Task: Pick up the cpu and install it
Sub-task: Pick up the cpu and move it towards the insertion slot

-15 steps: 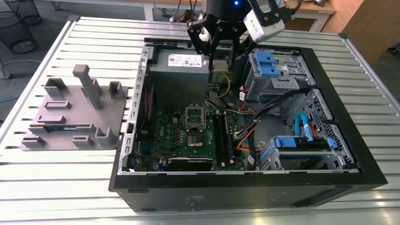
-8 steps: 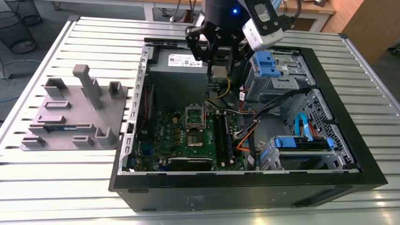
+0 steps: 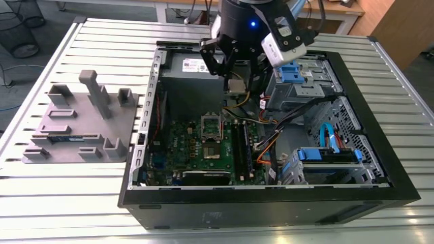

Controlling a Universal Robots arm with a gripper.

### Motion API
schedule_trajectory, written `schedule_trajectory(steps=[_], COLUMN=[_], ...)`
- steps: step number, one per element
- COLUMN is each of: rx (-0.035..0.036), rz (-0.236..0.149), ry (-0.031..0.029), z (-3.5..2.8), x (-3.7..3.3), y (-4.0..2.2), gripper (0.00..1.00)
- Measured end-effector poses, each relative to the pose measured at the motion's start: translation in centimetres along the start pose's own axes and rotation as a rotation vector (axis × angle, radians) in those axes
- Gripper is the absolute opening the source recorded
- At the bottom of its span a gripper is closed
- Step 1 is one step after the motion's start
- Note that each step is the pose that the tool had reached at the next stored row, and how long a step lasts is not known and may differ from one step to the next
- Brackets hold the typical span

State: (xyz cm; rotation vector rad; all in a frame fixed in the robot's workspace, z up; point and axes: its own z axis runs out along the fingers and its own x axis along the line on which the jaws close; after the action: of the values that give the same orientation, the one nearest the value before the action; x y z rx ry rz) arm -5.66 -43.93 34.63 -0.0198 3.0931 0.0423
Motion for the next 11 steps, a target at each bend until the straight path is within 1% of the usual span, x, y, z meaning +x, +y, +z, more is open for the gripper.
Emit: schedule_trajectory(steps=[6,11], rx=[0.0001,0.0002], rz=[0.0,0.0], ry=[0.0,0.0001], z=[0.41,0.44], x=[0.19,0.2], y=[-0.34,-0.36], gripper=[0.47,0.47])
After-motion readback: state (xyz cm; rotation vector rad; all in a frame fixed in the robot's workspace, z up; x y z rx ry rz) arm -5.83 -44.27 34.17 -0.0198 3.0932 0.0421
